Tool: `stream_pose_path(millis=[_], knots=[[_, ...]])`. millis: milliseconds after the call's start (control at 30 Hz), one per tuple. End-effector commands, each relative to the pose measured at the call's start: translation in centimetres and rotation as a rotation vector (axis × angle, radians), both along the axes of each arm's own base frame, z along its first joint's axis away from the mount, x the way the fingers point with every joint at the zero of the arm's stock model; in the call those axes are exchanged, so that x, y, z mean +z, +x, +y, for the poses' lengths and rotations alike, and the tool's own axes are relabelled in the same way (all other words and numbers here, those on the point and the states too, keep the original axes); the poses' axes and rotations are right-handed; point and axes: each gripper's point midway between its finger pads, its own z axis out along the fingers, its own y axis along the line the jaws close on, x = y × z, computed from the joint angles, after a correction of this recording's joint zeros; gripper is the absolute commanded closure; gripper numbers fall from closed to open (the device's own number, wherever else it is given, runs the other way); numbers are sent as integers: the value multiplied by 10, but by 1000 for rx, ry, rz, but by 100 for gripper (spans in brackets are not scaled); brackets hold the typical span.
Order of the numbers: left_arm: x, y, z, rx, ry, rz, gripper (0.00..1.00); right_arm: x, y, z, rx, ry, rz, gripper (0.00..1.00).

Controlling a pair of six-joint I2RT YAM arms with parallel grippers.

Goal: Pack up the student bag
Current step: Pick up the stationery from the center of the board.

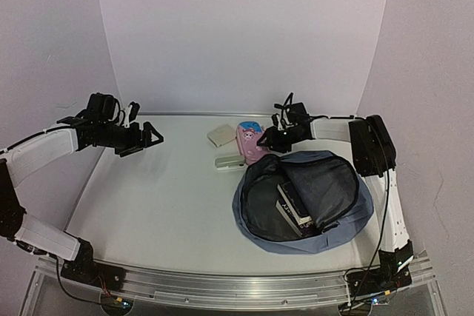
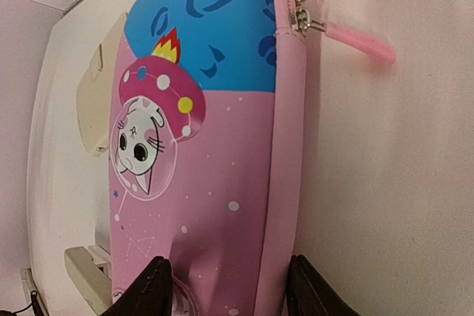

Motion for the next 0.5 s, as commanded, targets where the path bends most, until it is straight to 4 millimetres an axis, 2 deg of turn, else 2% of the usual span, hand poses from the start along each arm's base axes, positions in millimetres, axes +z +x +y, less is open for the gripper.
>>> stream_pose_path(millis=[0,100,233,300,367,467], knots=[[12,6,-5,-29,-27,-42,5,-11,0,17,31,68,26,51],[10,6,-7,-36,-34,-34,5,-12,0,23,39,111,35,62],[7,5,-8,-34,-48,-21,6,-4,-2,28,48,169,34,85],[5,5,-9,-28,-62,-4,6,9,-4,32,55,216,23,91],[4,3,-10,-17,-83,10,6,30,-5,36,58,272,-9,98],[3,1,-11,-1,-116,19,6,58,-8,37,64,329,-46,100]])
